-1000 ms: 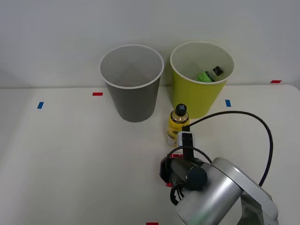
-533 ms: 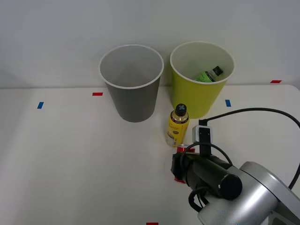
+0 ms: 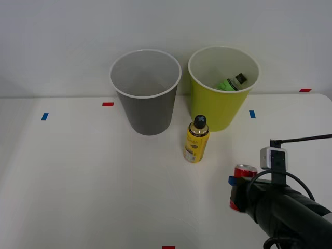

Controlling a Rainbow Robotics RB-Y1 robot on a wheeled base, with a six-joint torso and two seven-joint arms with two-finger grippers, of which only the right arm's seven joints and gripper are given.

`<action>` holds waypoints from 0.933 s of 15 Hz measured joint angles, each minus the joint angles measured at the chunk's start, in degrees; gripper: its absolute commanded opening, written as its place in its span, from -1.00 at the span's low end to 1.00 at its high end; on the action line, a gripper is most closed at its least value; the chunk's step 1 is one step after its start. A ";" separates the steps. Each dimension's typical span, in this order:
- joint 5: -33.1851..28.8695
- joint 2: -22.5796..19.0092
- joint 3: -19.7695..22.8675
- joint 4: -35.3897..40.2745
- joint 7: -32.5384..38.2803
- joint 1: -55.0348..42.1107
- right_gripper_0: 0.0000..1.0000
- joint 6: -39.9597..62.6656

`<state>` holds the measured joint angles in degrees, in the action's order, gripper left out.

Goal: Put cans in the gray bin, plastic bottles in the light green bin

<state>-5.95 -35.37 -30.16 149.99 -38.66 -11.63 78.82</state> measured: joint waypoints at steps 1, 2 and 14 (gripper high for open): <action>-0.39 -0.99 1.01 0.00 0.04 -1.49 -1.00 -0.07; -0.86 -1.66 2.34 0.00 0.06 -3.14 -1.00 -0.18; 0.17 7.17 11.65 0.00 0.82 -7.96 -1.00 -14.25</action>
<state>-5.78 -28.20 -18.51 150.00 -37.83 -19.59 64.57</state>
